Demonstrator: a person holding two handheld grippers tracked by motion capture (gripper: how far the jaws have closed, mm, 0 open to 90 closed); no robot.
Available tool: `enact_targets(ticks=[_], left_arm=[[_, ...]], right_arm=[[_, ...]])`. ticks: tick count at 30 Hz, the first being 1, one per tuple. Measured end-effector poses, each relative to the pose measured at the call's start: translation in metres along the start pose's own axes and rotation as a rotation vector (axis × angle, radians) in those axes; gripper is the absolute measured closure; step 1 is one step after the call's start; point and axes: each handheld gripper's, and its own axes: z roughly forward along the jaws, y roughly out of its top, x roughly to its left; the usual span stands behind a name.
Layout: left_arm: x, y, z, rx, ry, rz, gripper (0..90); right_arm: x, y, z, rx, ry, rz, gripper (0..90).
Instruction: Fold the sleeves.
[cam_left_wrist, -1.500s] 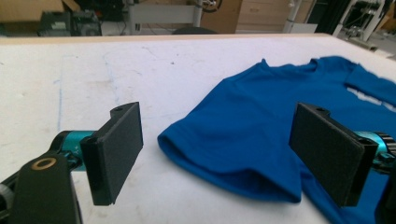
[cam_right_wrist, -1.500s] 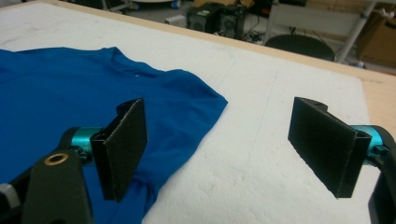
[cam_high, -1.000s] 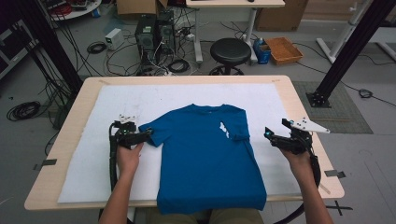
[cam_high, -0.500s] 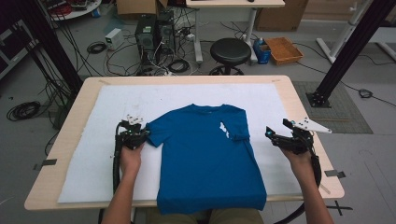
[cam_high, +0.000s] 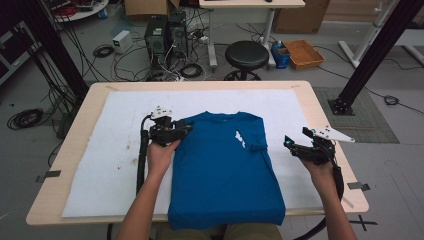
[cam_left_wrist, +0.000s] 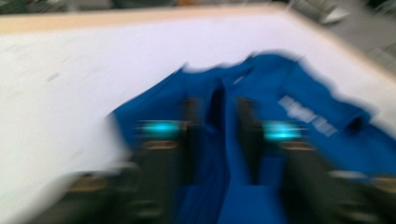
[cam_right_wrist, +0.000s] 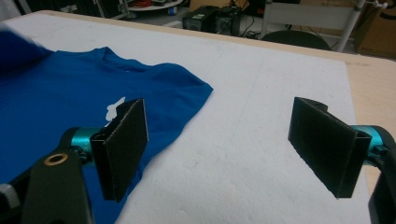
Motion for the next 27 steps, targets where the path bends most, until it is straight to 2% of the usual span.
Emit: enact_targets(ticks=[1,2,3,4,5,9,11,14,21,23,27], left_arm=[[-0.003,0.001,-0.001,-0.033,-0.021,0.023,41.2],[-0.005,0.001,-0.003,-0.063,-0.018,0.046,37.9],[-0.006,0.000,-0.006,-0.081,0.005,0.072,33.1],[-0.005,-0.001,-0.010,-0.091,0.028,0.088,33.1],[-0.003,-0.003,-0.013,-0.096,0.043,0.088,28.4],[0.013,-0.017,-0.029,-0.099,0.054,0.050,26.0],[0.020,-0.026,-0.035,-0.095,0.048,0.050,26.0],[0.027,-0.038,-0.044,-0.102,0.021,0.061,26.0],[0.033,-0.058,-0.057,-0.102,0.015,0.118,26.0],[0.036,-0.059,-0.059,-0.097,0.019,0.114,26.0],[0.039,-0.058,-0.061,-0.118,0.037,0.105,25.9]], right_arm=[[-0.001,-0.001,0.000,0.004,-0.002,0.006,19.5],[-0.002,-0.002,0.000,0.006,-0.003,0.007,19.5],[-0.002,-0.003,0.000,0.008,-0.004,0.008,19.5],[-0.002,-0.003,0.000,0.008,-0.004,0.008,19.5],[-0.003,-0.003,0.000,0.010,-0.005,0.007,19.5],[-0.001,-0.003,0.000,0.012,-0.005,0.006,19.5],[0.000,-0.002,0.000,0.014,-0.003,0.000,19.5],[0.001,-0.002,0.001,0.018,-0.002,-0.006,19.5],[0.002,-0.002,0.004,0.018,-0.007,0.004,19.5],[0.001,-0.002,0.005,0.017,-0.008,0.004,19.5],[-0.002,-0.002,0.005,0.018,-0.020,0.015,19.4]])
